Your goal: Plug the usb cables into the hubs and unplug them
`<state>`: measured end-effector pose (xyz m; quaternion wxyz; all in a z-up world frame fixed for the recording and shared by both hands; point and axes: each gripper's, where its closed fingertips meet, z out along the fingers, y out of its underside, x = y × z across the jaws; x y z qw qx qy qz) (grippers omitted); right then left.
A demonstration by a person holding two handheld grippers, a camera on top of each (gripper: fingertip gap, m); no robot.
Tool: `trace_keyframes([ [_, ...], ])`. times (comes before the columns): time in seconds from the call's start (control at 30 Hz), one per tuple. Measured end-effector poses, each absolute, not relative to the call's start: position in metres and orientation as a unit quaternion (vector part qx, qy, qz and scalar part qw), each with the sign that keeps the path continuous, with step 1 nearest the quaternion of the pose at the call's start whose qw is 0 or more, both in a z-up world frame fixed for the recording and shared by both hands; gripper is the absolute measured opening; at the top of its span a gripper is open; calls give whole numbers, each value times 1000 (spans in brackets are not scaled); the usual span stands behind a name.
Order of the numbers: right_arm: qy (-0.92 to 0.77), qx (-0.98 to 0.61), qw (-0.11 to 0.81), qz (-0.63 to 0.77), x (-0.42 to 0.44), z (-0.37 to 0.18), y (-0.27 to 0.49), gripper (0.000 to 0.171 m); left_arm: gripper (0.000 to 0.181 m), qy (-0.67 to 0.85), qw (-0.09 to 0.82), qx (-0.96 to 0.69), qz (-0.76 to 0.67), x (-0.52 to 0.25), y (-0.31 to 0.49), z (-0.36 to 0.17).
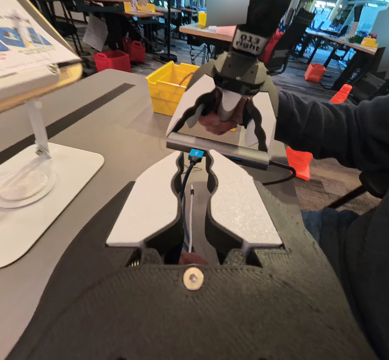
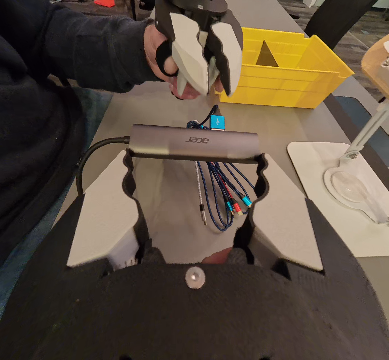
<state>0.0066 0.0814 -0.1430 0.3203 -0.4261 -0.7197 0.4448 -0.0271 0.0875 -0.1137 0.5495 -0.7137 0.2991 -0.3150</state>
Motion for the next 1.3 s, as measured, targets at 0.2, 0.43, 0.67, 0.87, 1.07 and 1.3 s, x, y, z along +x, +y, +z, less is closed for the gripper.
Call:
trace_keyframes([
  [0.2,-696,-441,357,441,17,-117,99,115,21,248,595,-709,-286,-66,83,-98],
  [0.43,-697,-471,372,393,25,-113,118,115,18,225,585,-725,-284,-72,76,-123],
  [0.67,-709,-519,316,358,32,-181,118,115,18,231,561,-744,-282,-62,74,-152],
  [0.87,-712,-546,298,326,39,-220,121,115,18,248,535,-764,-262,-53,76,-173],
  [1.07,-727,-579,270,252,49,-263,132,115,19,262,511,-788,-223,-50,84,-195],
  [1.3,-752,-577,248,201,57,-269,141,122,19,257,499,-802,-204,-56,82,-210],
])
